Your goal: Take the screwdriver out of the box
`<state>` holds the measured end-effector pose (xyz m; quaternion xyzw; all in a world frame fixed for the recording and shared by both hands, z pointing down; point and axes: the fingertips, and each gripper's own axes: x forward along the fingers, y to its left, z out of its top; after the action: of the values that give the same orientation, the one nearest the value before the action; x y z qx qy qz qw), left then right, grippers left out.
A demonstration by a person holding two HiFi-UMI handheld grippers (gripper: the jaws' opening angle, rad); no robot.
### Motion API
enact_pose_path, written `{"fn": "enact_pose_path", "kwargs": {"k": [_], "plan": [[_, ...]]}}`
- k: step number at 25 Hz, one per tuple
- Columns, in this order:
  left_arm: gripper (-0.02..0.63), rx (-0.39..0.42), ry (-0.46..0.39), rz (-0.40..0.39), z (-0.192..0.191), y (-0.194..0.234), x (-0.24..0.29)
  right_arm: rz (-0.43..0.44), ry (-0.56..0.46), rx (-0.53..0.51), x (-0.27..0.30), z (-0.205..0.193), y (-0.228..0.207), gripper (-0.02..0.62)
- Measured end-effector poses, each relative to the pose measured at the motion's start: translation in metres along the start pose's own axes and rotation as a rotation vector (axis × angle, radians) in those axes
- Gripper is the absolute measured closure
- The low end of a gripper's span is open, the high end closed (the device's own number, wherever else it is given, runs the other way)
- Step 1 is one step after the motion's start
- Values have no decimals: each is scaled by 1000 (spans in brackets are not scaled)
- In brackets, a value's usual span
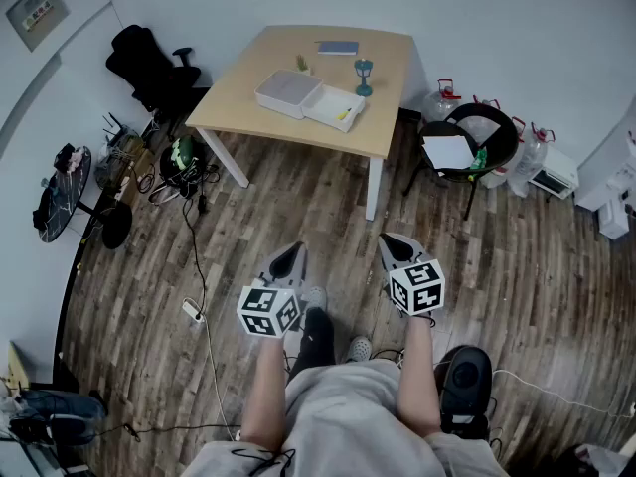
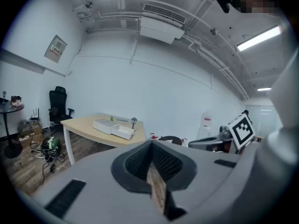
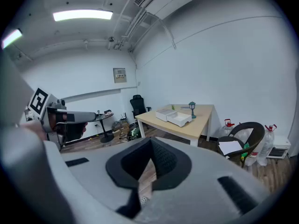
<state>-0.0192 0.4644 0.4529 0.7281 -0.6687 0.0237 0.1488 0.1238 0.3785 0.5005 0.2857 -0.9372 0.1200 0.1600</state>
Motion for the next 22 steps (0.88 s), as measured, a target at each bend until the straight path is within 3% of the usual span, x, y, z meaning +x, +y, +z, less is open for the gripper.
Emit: {"fn": "enact_pose_path", "kwargs": {"k": [7, 12, 16, 22], "plan": [[601, -4, -8, 3, 5, 14, 5, -13, -11, -3, 9, 2, -7, 595], [600, 9, -9, -39, 17, 23, 16, 38, -87, 134, 17, 24, -16, 594], [599, 28, -23, -42, 34, 40, 29, -38, -111, 98, 25, 41, -35, 592], [568, 1, -64, -67, 62, 64, 62, -70, -117, 130, 46, 55, -55, 566]]}}
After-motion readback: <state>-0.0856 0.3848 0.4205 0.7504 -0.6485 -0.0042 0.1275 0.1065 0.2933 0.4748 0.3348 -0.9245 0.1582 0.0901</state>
